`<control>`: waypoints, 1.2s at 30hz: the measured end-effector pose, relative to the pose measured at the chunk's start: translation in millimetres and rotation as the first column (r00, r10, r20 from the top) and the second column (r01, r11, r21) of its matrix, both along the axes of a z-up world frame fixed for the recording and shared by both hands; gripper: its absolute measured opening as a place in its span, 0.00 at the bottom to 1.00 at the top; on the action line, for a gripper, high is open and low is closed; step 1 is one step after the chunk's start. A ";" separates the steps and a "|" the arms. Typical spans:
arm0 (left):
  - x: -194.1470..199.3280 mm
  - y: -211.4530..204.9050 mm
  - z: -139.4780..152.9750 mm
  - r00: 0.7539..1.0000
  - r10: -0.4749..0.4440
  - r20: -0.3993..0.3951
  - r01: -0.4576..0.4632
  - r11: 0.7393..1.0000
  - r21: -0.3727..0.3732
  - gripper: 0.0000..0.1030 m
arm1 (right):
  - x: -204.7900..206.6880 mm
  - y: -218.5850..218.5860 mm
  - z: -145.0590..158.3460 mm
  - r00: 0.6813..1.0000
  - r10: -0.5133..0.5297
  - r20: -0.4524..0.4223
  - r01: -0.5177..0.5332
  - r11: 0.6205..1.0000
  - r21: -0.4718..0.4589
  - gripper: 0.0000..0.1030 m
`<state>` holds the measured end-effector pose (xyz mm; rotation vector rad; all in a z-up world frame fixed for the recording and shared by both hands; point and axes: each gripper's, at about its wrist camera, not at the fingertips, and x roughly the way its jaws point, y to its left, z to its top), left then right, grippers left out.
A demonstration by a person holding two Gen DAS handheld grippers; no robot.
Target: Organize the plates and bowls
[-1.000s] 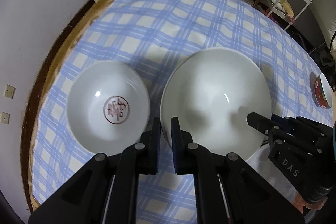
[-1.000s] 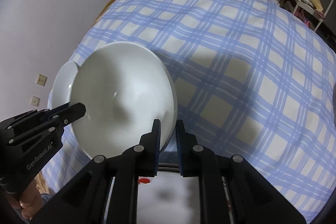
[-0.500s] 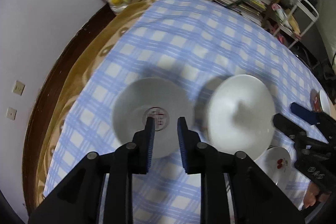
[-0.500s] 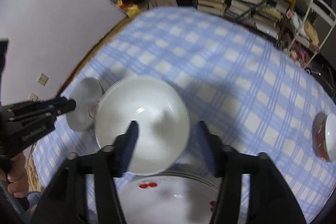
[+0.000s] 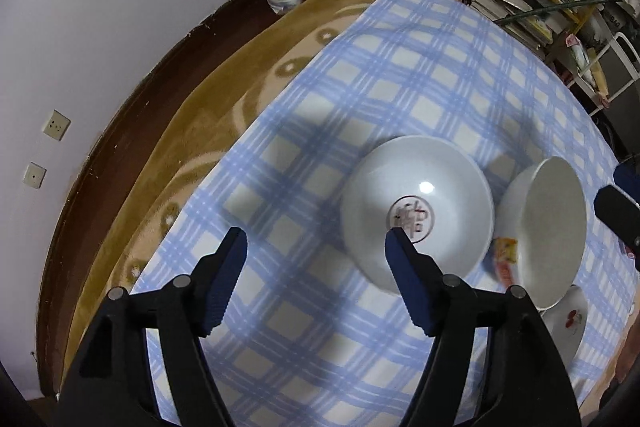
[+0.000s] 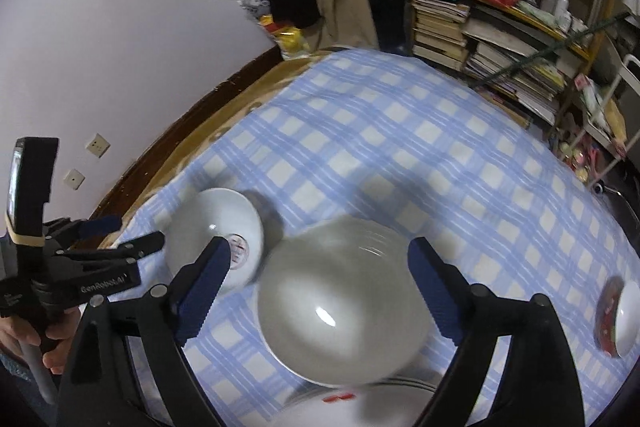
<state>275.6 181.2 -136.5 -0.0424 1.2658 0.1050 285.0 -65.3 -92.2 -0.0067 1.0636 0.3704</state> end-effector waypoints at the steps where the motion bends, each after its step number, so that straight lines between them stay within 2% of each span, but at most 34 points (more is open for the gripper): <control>1: 0.0 3.2 -2.2 1.000 -0.001 -0.002 0.001 1.000 -0.002 0.69 | 2.3 6.1 -3.0 1.000 0.006 -0.004 -0.006 1.000 -0.003 0.92; 14: 5.7 26.7 -31.2 1.000 0.022 -0.015 -0.024 0.992 -0.125 0.69 | 24.4 61.6 -27.4 0.996 0.087 -0.027 -0.089 0.993 -0.075 0.90; 20: 11.2 25.9 -40.9 0.999 0.024 -0.021 -0.027 0.989 -0.142 0.68 | 33.5 71.8 -42.9 0.991 0.106 -0.078 -0.114 0.988 -0.104 0.76; 23: 12.3 24.4 -43.6 1.000 0.018 -0.018 -0.020 0.988 -0.153 0.67 | 36.5 78.6 -51.7 0.983 0.144 -0.113 -0.156 0.982 -0.105 0.65; 24: 13.0 23.0 -45.4 1.000 0.015 -0.021 -0.018 0.987 -0.157 0.66 | 37.0 79.8 -54.4 0.980 0.154 -0.123 -0.167 0.980 -0.109 0.57; 25: 13.3 21.8 -47.1 1.000 0.013 -0.021 -0.016 0.987 -0.160 0.64 | 37.8 81.4 -57.3 0.979 0.157 -0.132 -0.172 0.978 -0.117 0.50; 28: 14.5 17.1 -53.8 0.999 -0.002 -0.035 -0.005 0.984 -0.180 0.44 | 41.0 82.7 -66.0 0.975 0.154 -0.162 -0.174 0.977 -0.120 0.33; 33: 12.9 12.0 -61.7 0.999 -0.009 -0.047 -0.002 0.972 -0.234 0.26 | 40.7 82.2 -72.0 0.970 0.155 -0.187 -0.177 0.978 -0.109 0.14; 35: 12.4 9.3 -62.0 0.999 -0.017 -0.041 0.007 0.968 -0.251 0.14 | 39.4 84.4 -73.8 0.967 0.164 -0.196 -0.188 0.976 -0.109 0.10; 36: 12.4 8.6 -61.6 0.999 -0.019 -0.040 0.008 0.968 -0.253 0.13 | 38.2 85.6 -74.7 0.965 0.169 -0.202 -0.194 0.975 -0.108 0.07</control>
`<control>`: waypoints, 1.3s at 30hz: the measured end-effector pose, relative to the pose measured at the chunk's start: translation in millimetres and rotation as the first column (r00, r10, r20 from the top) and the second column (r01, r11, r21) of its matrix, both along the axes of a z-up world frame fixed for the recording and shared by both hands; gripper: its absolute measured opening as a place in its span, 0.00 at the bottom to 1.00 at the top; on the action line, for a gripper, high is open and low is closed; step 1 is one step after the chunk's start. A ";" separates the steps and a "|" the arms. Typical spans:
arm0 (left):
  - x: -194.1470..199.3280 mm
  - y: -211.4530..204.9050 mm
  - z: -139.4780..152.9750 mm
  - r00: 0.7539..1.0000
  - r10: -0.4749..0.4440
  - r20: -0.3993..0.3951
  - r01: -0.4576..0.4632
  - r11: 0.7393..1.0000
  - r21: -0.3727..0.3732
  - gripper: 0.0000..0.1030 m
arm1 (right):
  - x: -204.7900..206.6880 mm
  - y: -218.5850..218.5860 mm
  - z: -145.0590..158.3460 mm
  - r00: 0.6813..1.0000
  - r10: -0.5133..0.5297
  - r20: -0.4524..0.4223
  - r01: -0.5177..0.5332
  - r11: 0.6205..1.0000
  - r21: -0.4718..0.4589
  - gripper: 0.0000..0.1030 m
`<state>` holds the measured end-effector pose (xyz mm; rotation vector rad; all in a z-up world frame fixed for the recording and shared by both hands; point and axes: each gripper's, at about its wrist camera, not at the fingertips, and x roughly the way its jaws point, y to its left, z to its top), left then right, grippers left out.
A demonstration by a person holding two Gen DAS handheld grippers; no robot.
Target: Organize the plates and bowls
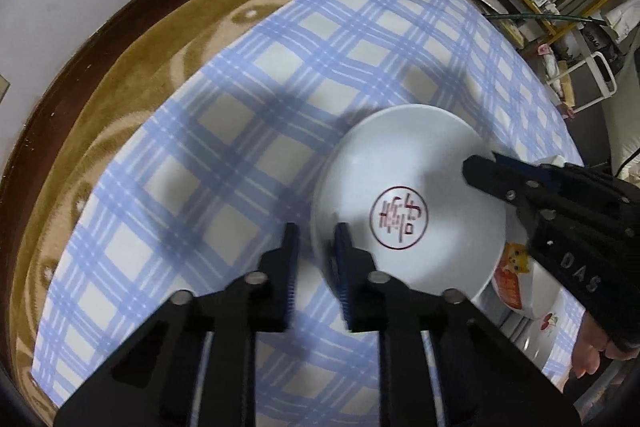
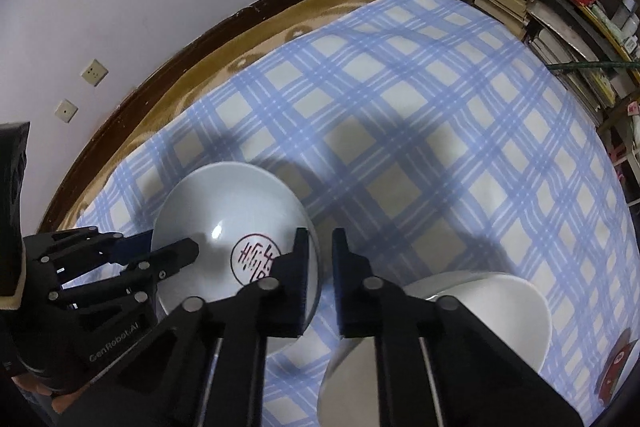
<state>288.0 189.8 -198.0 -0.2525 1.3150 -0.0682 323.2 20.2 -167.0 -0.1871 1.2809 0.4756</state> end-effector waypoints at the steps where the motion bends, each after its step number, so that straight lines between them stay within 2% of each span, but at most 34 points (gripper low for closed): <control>1: 0.1 -1.3 0.7 1.000 0.003 0.004 -0.003 1.000 0.004 0.10 | -1.5 1.0 0.0 1.000 -0.001 0.004 0.001 1.000 -0.004 0.07; 10: -6.4 1.4 11.1 0.999 0.048 -0.003 -0.048 0.998 0.043 0.09 | -14.3 4.4 8.5 1.000 -0.008 0.008 0.008 1.000 0.013 0.07; 21: -19.8 -8.1 54.5 0.999 0.011 0.051 -0.016 0.995 0.094 0.09 | -29.7 -11.5 42.5 0.997 -0.051 0.052 0.047 0.996 0.070 0.07; 31: -27.4 -48.4 97.4 0.994 -0.042 0.104 0.028 0.990 0.136 0.09 | -46.3 -55.4 76.8 0.988 -0.119 0.095 0.107 0.987 0.118 0.07; 39: -33.2 -93.2 112.2 0.989 -0.084 0.119 0.066 0.987 0.148 0.09 | -53.6 -99.9 94.3 0.978 -0.175 0.114 0.159 0.977 0.140 0.07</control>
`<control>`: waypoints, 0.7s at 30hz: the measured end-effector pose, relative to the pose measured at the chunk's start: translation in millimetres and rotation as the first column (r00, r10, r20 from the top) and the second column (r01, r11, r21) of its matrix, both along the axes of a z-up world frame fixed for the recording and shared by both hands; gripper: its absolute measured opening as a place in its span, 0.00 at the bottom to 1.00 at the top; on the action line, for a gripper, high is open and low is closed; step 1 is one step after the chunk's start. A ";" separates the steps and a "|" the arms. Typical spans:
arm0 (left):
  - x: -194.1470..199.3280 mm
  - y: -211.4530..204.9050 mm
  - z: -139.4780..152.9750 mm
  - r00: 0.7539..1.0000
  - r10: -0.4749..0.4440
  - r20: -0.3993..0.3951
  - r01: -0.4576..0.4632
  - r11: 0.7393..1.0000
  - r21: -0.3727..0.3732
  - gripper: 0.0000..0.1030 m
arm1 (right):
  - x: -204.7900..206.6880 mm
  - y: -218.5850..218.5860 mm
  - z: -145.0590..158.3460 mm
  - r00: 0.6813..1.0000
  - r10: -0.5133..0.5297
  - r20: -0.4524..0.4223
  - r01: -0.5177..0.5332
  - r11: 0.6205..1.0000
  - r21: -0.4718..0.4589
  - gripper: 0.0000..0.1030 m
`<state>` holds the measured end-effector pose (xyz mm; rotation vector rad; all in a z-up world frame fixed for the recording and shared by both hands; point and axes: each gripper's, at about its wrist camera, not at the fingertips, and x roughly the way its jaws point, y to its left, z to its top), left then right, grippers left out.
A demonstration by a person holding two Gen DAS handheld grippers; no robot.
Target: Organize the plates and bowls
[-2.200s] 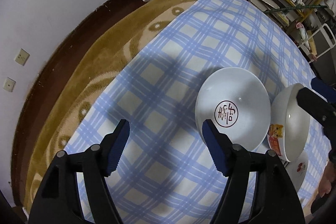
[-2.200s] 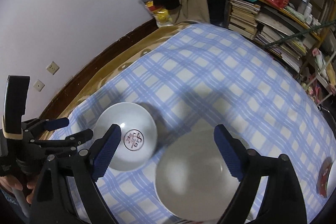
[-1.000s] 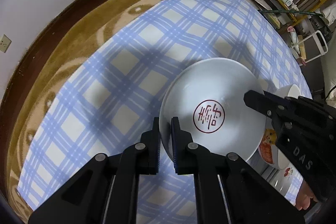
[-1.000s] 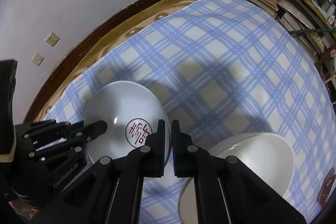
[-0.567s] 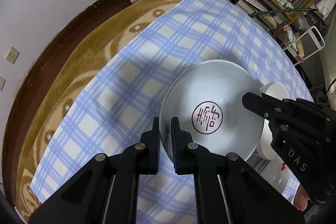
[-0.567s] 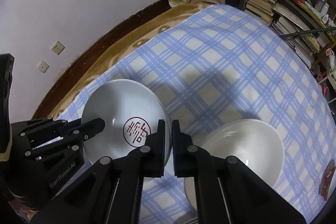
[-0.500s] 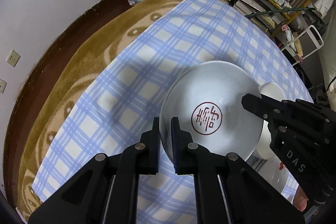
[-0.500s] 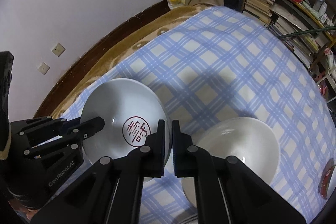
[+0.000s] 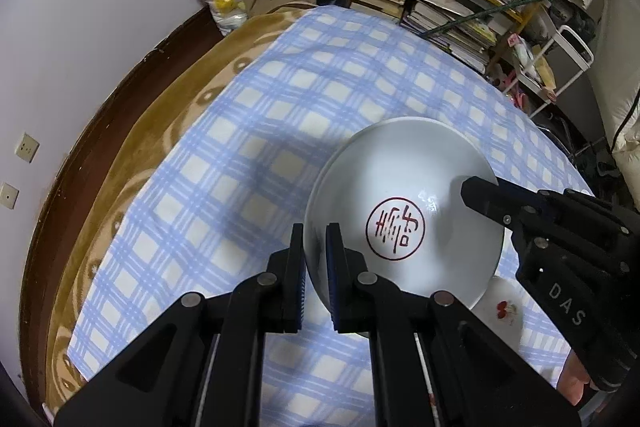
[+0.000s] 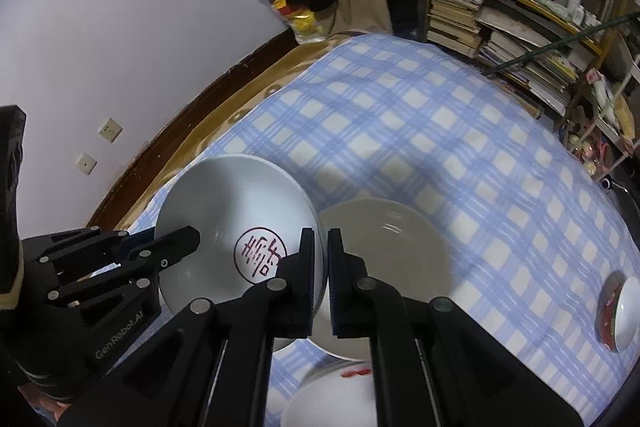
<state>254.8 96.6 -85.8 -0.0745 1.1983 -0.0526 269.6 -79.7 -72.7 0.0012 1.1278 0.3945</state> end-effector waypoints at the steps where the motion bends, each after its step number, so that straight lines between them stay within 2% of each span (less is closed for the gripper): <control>1: -0.1 -5.9 0.6 1.000 -0.006 0.000 0.006 1.000 -0.001 0.09 | -0.8 -6.0 0.8 1.000 -0.008 0.002 0.008 1.000 -0.001 0.07; 10: 0.2 -47.5 -4.6 0.998 -0.056 -0.012 0.056 0.998 0.007 0.09 | -6.6 -42.2 -5.3 0.999 -0.054 -0.007 0.054 0.999 -0.007 0.07; 21: 7.6 -59.9 -26.3 0.996 -0.066 -0.055 0.068 0.997 0.031 0.09 | -3.4 -51.3 -34.2 0.996 -0.066 -0.055 0.066 0.998 0.000 0.07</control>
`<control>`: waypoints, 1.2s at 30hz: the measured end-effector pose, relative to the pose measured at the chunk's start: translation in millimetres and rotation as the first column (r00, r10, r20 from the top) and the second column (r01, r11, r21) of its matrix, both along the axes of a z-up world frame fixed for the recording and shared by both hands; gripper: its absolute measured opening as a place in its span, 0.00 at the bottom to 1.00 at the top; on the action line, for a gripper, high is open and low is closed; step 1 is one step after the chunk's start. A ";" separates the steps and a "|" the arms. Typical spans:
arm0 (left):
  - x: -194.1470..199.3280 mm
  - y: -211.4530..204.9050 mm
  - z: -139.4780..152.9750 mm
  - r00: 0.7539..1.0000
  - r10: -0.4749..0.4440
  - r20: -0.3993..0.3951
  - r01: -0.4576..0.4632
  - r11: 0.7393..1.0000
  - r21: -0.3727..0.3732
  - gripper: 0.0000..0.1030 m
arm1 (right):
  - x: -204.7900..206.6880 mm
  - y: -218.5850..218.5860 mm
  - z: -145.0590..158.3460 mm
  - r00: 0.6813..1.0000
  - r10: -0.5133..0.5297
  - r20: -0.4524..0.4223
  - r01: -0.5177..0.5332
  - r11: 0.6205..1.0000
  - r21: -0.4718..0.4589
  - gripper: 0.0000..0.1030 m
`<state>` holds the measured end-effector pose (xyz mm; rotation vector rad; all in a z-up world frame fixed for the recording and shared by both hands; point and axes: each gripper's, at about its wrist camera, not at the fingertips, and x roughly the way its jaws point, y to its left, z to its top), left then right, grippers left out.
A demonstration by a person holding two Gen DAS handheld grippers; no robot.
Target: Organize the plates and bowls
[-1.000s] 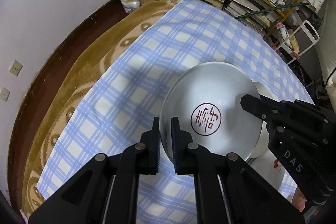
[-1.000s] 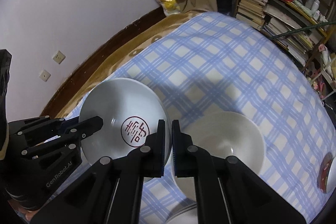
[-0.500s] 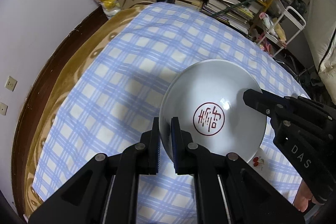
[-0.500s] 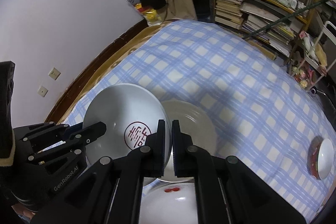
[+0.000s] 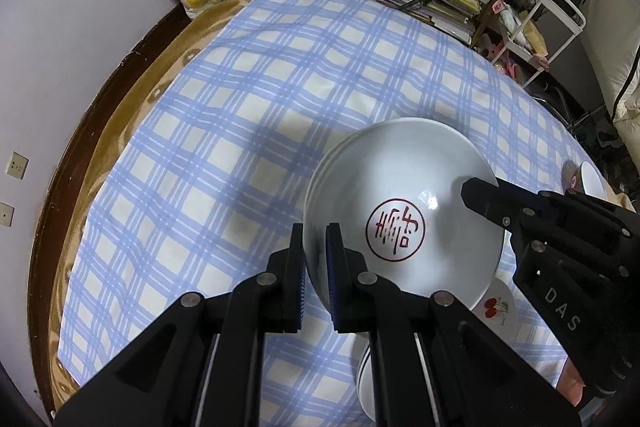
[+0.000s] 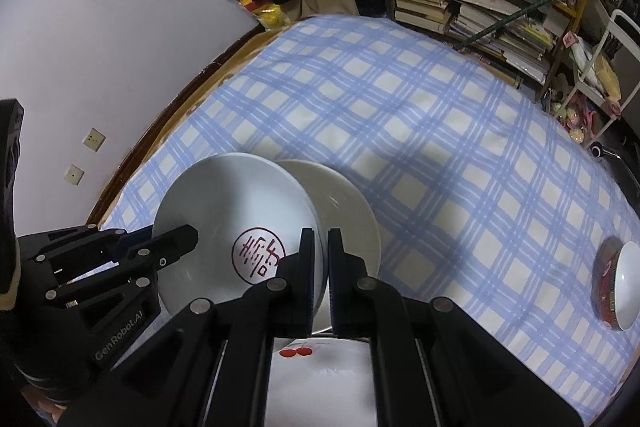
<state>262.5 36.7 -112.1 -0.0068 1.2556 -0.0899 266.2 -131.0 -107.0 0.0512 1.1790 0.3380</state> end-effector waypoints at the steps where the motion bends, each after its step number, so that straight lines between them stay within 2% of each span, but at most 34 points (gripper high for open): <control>1: 0.7 -0.2 -2.1 1.000 0.001 -0.004 -0.001 1.000 0.000 0.09 | 0.5 -0.4 -2.5 1.000 -0.001 -0.003 0.001 1.000 0.001 0.07; 26: 10.3 -15.6 -34.4 0.999 -0.024 -0.038 0.025 0.999 0.035 0.09 | 8.4 -6.5 -44.8 0.999 0.004 -0.050 -0.007 0.999 -0.053 0.08; 36: 8.3 -16.6 -22.3 0.999 -0.033 0.022 0.031 0.998 0.061 0.10 | 5.9 -7.7 -46.3 0.999 -0.001 -0.037 -0.001 1.000 -0.031 0.11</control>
